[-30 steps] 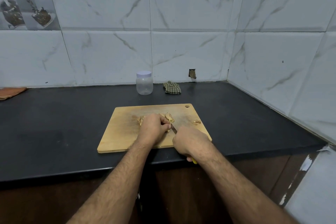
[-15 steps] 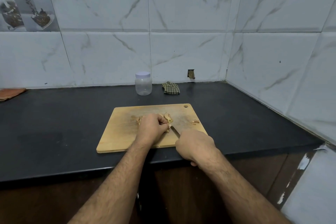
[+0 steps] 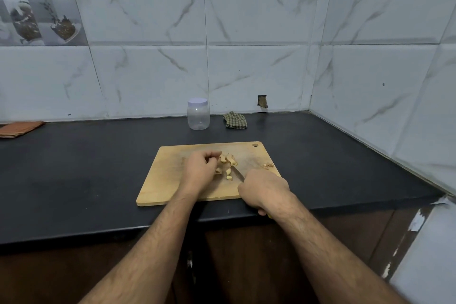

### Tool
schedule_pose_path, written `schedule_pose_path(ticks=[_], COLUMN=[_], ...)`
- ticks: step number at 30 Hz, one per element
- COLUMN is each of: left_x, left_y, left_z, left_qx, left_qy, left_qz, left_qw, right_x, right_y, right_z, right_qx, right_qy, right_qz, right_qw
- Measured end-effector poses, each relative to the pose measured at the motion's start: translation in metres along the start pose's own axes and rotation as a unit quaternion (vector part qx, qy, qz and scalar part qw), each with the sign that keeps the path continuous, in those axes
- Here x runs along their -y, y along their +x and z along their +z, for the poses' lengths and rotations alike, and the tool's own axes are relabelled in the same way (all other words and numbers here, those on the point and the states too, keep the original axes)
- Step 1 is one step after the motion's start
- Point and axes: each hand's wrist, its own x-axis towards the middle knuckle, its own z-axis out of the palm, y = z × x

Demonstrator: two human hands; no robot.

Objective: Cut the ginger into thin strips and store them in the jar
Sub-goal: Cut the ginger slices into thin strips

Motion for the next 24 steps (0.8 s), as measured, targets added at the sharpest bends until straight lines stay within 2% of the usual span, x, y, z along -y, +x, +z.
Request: schedule_pose_path(ticks=[5,12,20,24], left_x=[0.004,0.012,0.012,0.011], left_y=[0.001,0.000,-0.003,-0.005], left_z=[-0.013,-0.016,-0.015,-0.016], left_qx=[-0.047,-0.076,-0.066,-0.061], left_qy=[0.023,0.037,0.066,0.094], left_qz=[-0.007,-0.011,-0.006,0.004], left_qw=[0.999,0.996,0.996,0.994], right_x=[0.003,0.017,0.018,0.014], right_y=[0.001,-0.001,0.007,0.008], right_z=[0.000,0.011,0.007,0.002], right_qx=[-0.028,-0.008,-0.044,-0.022], right_qy=[0.000,-0.019,-0.053,-0.030], right_qz=[-0.018,-0.072,-0.056,-0.053], right_qw=[0.999,0.997,0.996,0.998])
